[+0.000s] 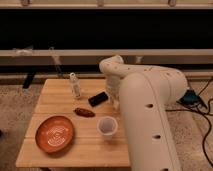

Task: Wipe the white sponge on the table

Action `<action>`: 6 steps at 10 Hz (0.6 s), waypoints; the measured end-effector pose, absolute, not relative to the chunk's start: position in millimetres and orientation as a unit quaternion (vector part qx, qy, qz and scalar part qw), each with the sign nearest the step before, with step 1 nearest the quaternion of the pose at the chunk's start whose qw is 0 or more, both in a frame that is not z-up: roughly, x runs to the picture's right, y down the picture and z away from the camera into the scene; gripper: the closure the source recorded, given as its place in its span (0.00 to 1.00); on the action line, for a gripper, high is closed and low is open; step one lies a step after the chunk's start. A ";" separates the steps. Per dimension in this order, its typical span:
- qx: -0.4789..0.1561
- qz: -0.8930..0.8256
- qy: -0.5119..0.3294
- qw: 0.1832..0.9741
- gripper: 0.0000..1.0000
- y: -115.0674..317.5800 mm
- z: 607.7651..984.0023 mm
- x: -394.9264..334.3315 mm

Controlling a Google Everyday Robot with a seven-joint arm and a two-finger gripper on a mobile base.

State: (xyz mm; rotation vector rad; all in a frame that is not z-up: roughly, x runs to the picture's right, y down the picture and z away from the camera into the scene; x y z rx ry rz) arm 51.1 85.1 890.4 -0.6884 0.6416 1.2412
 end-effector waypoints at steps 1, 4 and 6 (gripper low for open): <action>-0.322 0.562 0.274 0.711 0.93 90.4 884.3 40.9; -0.334 0.586 0.261 0.690 0.64 108.6 865.4 54.5; -0.332 0.608 0.263 0.671 0.45 122.2 852.6 83.4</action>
